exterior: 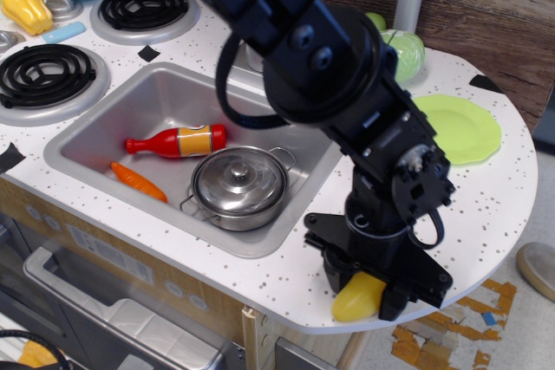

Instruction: Put banana on plate

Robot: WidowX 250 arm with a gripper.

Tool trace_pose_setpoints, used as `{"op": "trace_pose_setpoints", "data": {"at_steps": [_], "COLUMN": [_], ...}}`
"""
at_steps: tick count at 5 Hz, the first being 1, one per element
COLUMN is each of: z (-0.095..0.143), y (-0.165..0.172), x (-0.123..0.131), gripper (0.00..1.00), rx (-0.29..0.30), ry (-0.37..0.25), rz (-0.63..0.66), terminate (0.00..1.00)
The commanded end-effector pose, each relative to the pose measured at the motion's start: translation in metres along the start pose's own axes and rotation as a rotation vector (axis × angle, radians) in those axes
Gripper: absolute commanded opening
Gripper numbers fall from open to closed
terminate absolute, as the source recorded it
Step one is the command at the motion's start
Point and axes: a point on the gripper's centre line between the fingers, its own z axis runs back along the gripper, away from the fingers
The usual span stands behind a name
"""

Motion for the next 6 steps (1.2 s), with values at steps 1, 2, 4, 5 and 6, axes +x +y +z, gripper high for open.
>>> {"op": "trace_pose_setpoints", "data": {"at_steps": [1,2,4,5,6], "z": [0.047,0.095,0.164,0.169,0.156], "y": [0.005,0.013,0.012,0.007,0.002], "x": [0.016,0.032,0.091,0.123,0.153], "gripper": [0.00,0.00,0.00,0.00,0.00], "rx": [0.019,0.071,0.168,0.162,0.132], "ry": [0.019,0.074,0.089,0.086,0.062], "rz": [0.017,0.040,0.026,0.015,-0.009], "terminate": [0.00,0.00,0.00,0.00,0.00]}}
